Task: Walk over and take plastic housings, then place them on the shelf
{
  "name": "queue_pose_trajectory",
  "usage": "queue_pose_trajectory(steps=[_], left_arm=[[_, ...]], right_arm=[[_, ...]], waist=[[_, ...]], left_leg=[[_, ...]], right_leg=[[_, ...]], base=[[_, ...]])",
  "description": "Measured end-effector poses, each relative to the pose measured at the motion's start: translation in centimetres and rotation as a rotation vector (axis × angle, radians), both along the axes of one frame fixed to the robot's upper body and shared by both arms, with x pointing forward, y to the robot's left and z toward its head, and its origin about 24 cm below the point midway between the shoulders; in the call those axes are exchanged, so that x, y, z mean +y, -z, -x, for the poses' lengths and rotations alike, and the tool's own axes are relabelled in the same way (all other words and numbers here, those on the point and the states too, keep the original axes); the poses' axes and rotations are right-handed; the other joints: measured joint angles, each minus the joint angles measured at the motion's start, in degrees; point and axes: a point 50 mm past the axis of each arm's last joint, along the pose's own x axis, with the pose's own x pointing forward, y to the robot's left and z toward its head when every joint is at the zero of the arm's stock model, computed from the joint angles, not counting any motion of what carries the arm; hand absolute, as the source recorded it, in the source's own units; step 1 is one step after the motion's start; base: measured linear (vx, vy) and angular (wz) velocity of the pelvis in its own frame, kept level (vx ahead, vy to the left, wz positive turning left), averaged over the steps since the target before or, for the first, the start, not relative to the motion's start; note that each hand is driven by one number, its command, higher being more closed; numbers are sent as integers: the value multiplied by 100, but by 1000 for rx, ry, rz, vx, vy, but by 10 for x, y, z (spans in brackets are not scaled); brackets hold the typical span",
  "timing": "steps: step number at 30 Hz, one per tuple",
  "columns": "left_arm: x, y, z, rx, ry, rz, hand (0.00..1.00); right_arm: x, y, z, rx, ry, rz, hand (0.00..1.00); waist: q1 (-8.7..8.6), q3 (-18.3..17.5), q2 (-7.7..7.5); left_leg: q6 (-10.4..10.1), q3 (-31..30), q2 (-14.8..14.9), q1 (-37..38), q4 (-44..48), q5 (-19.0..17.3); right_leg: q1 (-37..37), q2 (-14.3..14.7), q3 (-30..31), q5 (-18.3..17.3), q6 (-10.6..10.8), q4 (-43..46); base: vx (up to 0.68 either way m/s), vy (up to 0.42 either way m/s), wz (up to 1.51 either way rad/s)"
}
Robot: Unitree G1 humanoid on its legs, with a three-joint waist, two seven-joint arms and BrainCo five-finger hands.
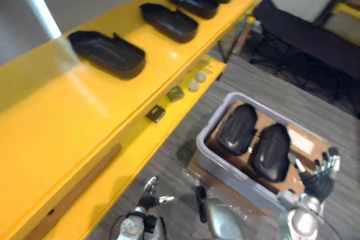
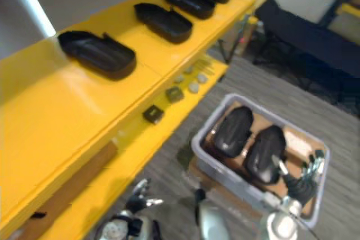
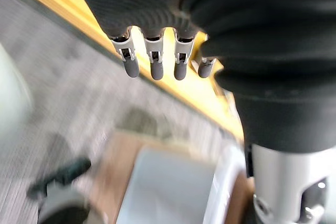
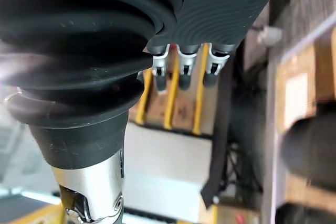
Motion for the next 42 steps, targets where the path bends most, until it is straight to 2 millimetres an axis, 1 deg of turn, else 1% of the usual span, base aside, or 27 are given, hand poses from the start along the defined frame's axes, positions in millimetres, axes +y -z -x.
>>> queue_pose_trajectory(steps=[1,2,3,4,6,9,10,11,12,13,14,15,16,18,19,21,24,26,28,29,31,33,34,37,38,40,42], left_arm=[[7,3,4,29,-15,-16,0],[22,10,17,94,-63,-43,0],[37,12,25,124,-144,-43,0],[45,14,30,143,-172,-61,0],[75,29,63,275,-279,-135,0],[94,40,102,383,-397,-179,0],[98,41,116,399,-430,-192,0],[98,41,120,398,-436,-193,0],[98,41,125,387,-443,-197,0],[98,40,122,361,-440,-199,0],[98,39,119,341,-438,-197,0],[97,37,110,297,-438,-192,0],[89,36,100,256,-436,-164,0],[80,34,86,203,-443,-145,0],[81,30,78,165,-448,-147,0],[72,25,68,111,-471,-84,0],[66,21,61,83,-455,-80,0],[61,20,57,73,-439,-78,0],[57,20,52,64,-420,-73,0],[52,19,44,51,-398,-68,0],[47,19,36,50,-374,-59,0],[42,17,28,44,-347,-51,0],[38,17,25,43,-344,-41,0],[32,23,28,74,-336,-15,0],[31,24,29,82,-329,-14,0],[26,28,32,95,-316,4,0],[23,29,33,90,-341,39,0]], right_arm=[[1,-1,-2,2,-17,22,0],[3,-5,-10,-2,-52,55,0],[5,-11,-22,-25,-85,70,0],[7,-13,-28,-36,-102,75,0],[19,-21,-60,-39,-183,101,0],[28,-24,-75,-5,-189,113,0],[26,-22,-76,30,-156,122,0],[25,-21,-76,42,-143,118,0],[23,-19,-76,61,-109,108,0],[18,-18,-73,74,-68,99,0],[15,-17,-71,78,-49,91,0],[7,-17,-69,80,-14,87,0],[-5,-17,-66,79,32,82,0],[-15,-22,-66,38,67,44,0],[-22,-27,-66,11,84,32,0],[-35,-29,-69,-7,127,6,0],[-46,-31,-79,-19,168,-25,0],[-50,-40,-93,-50,164,-41,0],[-56,-52,-112,-59,163,-27,0],[-66,-65,-128,-68,171,-19,0],[-78,-82,-142,-88,184,-7,0],[-89,-107,-156,-121,201,12,0],[-95,-126,-164,-159,205,8,0],[-96,-169,-182,-211,189,69,0],[-97,-177,-184,-222,192,82,0],[-101,-209,-186,-277,203,125,0],[-102,-228,-187,-318,197,123,0]], waist=[[5,6,4],[30,0,26],[127,0,67],[188,2,76],[309,4,83],[463,0,76],[563,-21,35],[595,-27,24],[602,-59,-34],[573,-70,-71],[555,-59,-118],[538,1,-242],[541,16,-237],[527,96,-202],[512,305,-194],[453,571,-70],[460,685,-23],[487,712,70],[524,761,168],[586,817,269],[623,875,383],[753,942,512],[817,990,616],[999,1026,726],[1030,1042,760],[1104,1076,842],[1185,1091,910]], left_leg=[[32,113,24,1,-42,38],[81,360,121,3,-110,100],[103,606,227,-18,-154,153],[106,733,264,-8,-209,191],[113,1121,380,-59,-351,331],[31,1384,513,-288,-432,482],[-59,1474,527,-498,-508,631],[-87,1491,543,-581,-506,671],[-142,1499,549,-764,-489,758],[-175,1491,532,-961,-461,843],[-197,1486,498,-1036,-450,893],[-268,1383,386,-1147,-361,975],[-387,864,314,-1382,-263,1057],[-481,533,313,-1578,-185,1112],[-566,318,323,-1603,-165,1162],[-715,-92,281,-1601,-290,1258],[-790,-319,48,-1621,-524,1343],[-764,-495,-71,-1736,-516,1360],[-652,-650,-154,-1907,-495,1457],[-603,-880,-300,-2060,-531,1571],[-544,-1069,-447,-2217,-632,1727],[-518,-1219,-591,-2336,-777,1870],[-498,-1313,-660,-2431,-832,1947],[-479,-1468,-796,-2642,-961,2098],[-474,-1503,-803,-2657,-986,2122],[-459,-1592,-898,-2752,-1102,2235],[-456,-1648,-937,-2815,-1126,2265]], right_leg=[[-40,-93,-123,-193,-27,360],[-26,-278,-319,-530,-218,904],[59,-494,-456,-782,-308,1262],[129,-639,-516,-866,-376,1351],[521,-1225,-669,-1062,-536,1440],[730,-1588,-685,-1034,-582,1240],[830,-1709,-678,-856,-644,880],[865,-1718,-680,-758,-606,686],[932,-1721,-688,-619,-370,245],[962,-1663,-718,-435,-95,-214],[974,-1637,-746,-312,76,-448],[1035,-1671,-986,-317,383,-790],[1110,-1606,-1029,-518,610,-1136],[1148,-1449,-1035,-619,732,-1525],[1167,-1370,-1030,-719,868,-1653],[1063,-1259,-952,-753,860,-1621],[696,-1267,-729,-809,777,-1433],[547,-1295,-681,-788,773,-1351],[444,-1325,-726,-720,819,-1335],[362,-1401,-848,-665,847,-1331],[315,-1507,-1012,-607,864,-1349],[244,-1593,-1118,-540,881,-1403],[234,-1640,-1236,-501,885,-1458],[143,-1685,-1399,-361,882,-1637],[159,-1692,-1449,-337,865,-1673],[147,-1740,-1588,-267,889,-1783],[139,-1746,-1650,-220,880,-1849]], base=[[-179,104,-103],[-176,94,-108],[-174,89,-111],[-157,70,-114],[-160,21,-98],[-106,-52,-69],[-105,-108,-49],[-105,-146,-38],[-143,-238,-17],[-147,-259,-7],[-147,-316,3],[-118,-308,-10],[-92,-256,-24],[-71,-227,-44],[-138,-290,-49],[-173,-180,-39],[-146,-61,-30],[-80,-5,-13],[-41,30,21],[-16,29,50],[-23,33,58],[-33,29,44],[-32,27,42],[-36,30,31],[-22,21,26],[-20,12,29],[-20,13,16]])
